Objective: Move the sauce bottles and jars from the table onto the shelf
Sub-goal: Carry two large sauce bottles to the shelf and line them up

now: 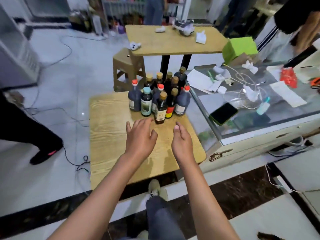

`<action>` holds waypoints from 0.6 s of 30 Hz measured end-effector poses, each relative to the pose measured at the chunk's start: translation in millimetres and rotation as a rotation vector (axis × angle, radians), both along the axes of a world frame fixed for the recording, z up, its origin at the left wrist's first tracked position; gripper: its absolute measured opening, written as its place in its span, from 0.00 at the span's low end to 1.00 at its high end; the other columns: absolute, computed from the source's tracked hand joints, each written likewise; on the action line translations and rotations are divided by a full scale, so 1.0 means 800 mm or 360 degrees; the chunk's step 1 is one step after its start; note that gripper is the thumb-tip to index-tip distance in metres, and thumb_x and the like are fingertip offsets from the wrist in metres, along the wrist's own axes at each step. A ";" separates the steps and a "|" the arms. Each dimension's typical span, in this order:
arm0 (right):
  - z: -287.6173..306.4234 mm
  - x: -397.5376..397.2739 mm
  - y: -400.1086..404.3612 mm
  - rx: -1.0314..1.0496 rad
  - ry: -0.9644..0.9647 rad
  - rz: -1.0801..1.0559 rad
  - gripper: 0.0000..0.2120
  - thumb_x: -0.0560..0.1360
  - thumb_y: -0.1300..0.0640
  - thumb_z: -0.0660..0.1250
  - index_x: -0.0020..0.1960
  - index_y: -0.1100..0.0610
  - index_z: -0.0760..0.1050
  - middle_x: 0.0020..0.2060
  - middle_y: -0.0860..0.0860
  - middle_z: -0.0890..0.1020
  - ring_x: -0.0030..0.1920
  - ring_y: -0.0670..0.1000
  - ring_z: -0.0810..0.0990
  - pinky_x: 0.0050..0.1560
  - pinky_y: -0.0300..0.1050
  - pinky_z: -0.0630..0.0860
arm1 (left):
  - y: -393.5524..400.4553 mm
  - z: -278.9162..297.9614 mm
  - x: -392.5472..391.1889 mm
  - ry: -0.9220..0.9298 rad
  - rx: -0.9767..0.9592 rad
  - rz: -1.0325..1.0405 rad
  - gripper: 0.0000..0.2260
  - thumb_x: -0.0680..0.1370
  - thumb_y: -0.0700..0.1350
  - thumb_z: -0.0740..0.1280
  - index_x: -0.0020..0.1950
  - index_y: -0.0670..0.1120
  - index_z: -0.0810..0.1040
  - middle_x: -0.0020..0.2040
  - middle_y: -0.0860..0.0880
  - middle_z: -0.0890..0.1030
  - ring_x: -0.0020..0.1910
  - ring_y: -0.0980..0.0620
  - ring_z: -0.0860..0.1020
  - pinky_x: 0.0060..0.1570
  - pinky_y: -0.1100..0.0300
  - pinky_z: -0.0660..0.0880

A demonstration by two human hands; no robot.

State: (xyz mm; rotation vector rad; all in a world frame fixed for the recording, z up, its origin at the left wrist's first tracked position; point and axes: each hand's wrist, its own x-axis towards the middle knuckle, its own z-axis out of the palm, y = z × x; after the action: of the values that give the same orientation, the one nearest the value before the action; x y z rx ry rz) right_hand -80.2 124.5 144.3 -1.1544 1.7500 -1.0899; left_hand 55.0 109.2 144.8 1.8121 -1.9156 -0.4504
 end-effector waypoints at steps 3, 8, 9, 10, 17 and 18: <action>-0.021 0.013 -0.068 0.0038 -0.0109 -0.0005 0.16 0.84 0.55 0.56 0.68 0.59 0.72 0.60 0.51 0.77 0.61 0.47 0.72 0.55 0.33 0.63 | -0.045 -0.015 0.003 0.0080 0.0053 0.0143 0.17 0.77 0.46 0.62 0.67 0.48 0.72 0.63 0.49 0.77 0.66 0.48 0.71 0.70 0.41 0.59; -0.062 0.017 -0.178 0.0208 -0.0203 -0.0200 0.13 0.82 0.57 0.61 0.63 0.62 0.74 0.50 0.53 0.78 0.56 0.55 0.77 0.43 0.36 0.62 | -0.141 -0.036 -0.008 0.0236 0.0062 0.0297 0.15 0.76 0.42 0.64 0.63 0.44 0.73 0.61 0.46 0.77 0.62 0.46 0.73 0.63 0.48 0.69; -0.073 0.015 -0.196 0.0275 -0.0180 -0.0221 0.14 0.81 0.56 0.62 0.64 0.61 0.73 0.52 0.54 0.79 0.55 0.55 0.77 0.44 0.37 0.62 | -0.163 -0.039 -0.011 0.0265 0.0073 0.0323 0.15 0.76 0.41 0.64 0.62 0.44 0.73 0.60 0.47 0.77 0.61 0.47 0.73 0.61 0.51 0.70; -0.083 0.013 -0.209 0.0328 -0.0144 -0.0222 0.16 0.80 0.55 0.64 0.65 0.61 0.72 0.55 0.54 0.79 0.55 0.54 0.77 0.45 0.38 0.64 | -0.181 -0.043 -0.014 0.0303 0.0090 0.0347 0.14 0.76 0.40 0.64 0.61 0.44 0.73 0.59 0.47 0.76 0.60 0.47 0.73 0.59 0.53 0.70; -0.135 0.009 -0.286 0.0455 0.0126 -0.0137 0.36 0.69 0.50 0.77 0.71 0.59 0.66 0.66 0.56 0.75 0.65 0.57 0.74 0.59 0.49 0.72 | -0.288 -0.087 -0.037 0.0124 0.0133 0.0331 0.24 0.76 0.36 0.63 0.73 0.43 0.65 0.71 0.47 0.67 0.68 0.47 0.68 0.60 0.54 0.71; -0.138 0.008 -0.290 0.0458 0.0171 -0.0138 0.37 0.68 0.50 0.78 0.71 0.59 0.66 0.66 0.55 0.75 0.65 0.57 0.75 0.58 0.49 0.72 | -0.299 -0.091 -0.037 0.0090 0.0150 0.0336 0.25 0.76 0.35 0.63 0.74 0.43 0.64 0.73 0.46 0.65 0.70 0.47 0.67 0.61 0.54 0.71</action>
State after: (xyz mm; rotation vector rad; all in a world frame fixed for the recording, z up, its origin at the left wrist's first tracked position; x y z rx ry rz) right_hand -74.0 -107.4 33.9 -0.9811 1.9813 -0.8034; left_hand 25.6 -130.2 72.1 2.0137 -1.6680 -0.5200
